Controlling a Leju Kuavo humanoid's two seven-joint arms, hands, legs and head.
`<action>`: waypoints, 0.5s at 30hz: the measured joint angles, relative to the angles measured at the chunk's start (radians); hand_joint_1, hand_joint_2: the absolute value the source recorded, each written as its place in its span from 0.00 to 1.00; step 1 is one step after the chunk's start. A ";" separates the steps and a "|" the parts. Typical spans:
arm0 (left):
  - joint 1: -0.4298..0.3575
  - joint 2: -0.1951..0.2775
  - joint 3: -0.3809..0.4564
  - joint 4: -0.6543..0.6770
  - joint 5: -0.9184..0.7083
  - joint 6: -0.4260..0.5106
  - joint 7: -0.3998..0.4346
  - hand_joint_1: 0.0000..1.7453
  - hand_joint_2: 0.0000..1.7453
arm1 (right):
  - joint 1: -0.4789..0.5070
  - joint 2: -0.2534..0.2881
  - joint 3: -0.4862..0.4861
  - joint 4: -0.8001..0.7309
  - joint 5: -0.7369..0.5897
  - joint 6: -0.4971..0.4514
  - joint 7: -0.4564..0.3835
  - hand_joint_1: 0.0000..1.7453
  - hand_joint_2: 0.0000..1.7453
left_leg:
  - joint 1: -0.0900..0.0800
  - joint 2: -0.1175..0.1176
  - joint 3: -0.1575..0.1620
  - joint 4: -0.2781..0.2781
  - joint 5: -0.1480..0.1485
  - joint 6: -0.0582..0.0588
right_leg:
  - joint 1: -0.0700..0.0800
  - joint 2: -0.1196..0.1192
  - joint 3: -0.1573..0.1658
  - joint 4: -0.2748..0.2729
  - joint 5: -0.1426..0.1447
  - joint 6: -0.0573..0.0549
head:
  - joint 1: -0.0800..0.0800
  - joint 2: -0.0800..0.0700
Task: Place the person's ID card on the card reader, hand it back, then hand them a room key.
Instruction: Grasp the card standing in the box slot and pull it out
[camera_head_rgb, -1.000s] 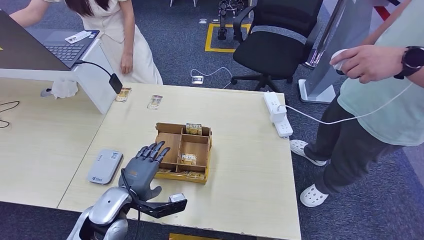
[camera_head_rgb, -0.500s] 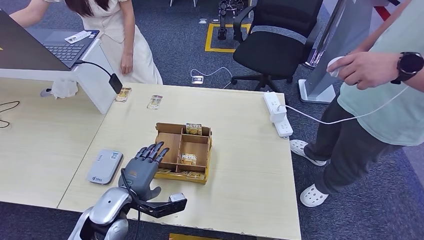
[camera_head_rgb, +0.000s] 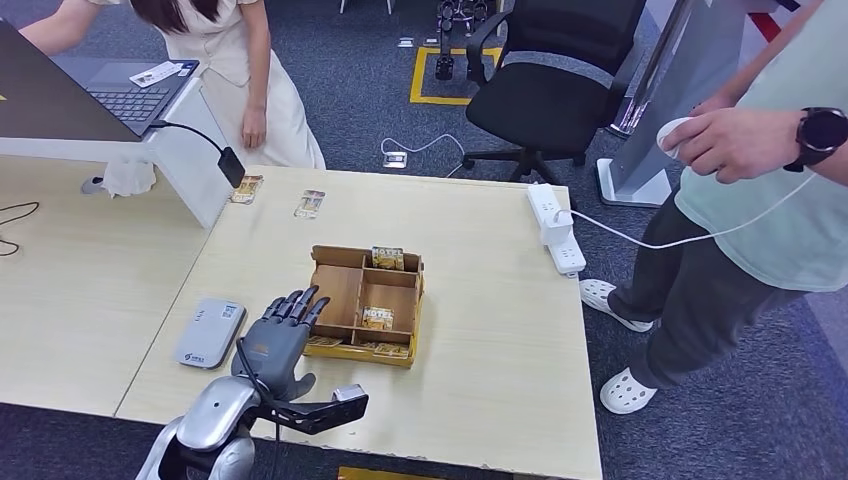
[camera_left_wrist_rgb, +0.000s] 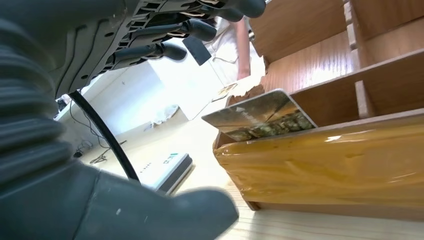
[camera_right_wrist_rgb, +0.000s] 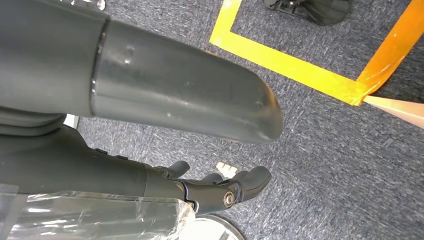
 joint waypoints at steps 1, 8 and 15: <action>0.000 -0.001 0.003 0.001 0.000 -0.002 0.000 0.31 1.00 | 0.000 0.000 0.001 -0.002 -0.002 0.001 0.000 0.00 0.00 | 0.000 0.000 0.000 0.000 0.000 0.000 | 0.000 0.000 0.000 0.000 0.000 0.000 | 0.000 0.000; 0.000 -0.004 0.017 0.008 0.000 -0.010 -0.003 1.00 1.00 | 0.000 0.000 0.005 -0.011 -0.004 0.002 0.001 0.00 0.00 | 0.000 0.000 0.000 0.000 0.000 0.000 | 0.000 0.000 0.000 0.000 0.000 0.000 | 0.000 0.000; -0.001 -0.005 0.024 0.010 0.003 -0.017 -0.005 0.91 1.00 | -0.001 -0.001 0.011 -0.011 -0.007 0.002 -0.002 0.00 0.00 | 0.000 0.000 0.000 0.000 0.000 0.000 | 0.000 0.000 0.000 0.000 0.000 0.000 | 0.000 0.000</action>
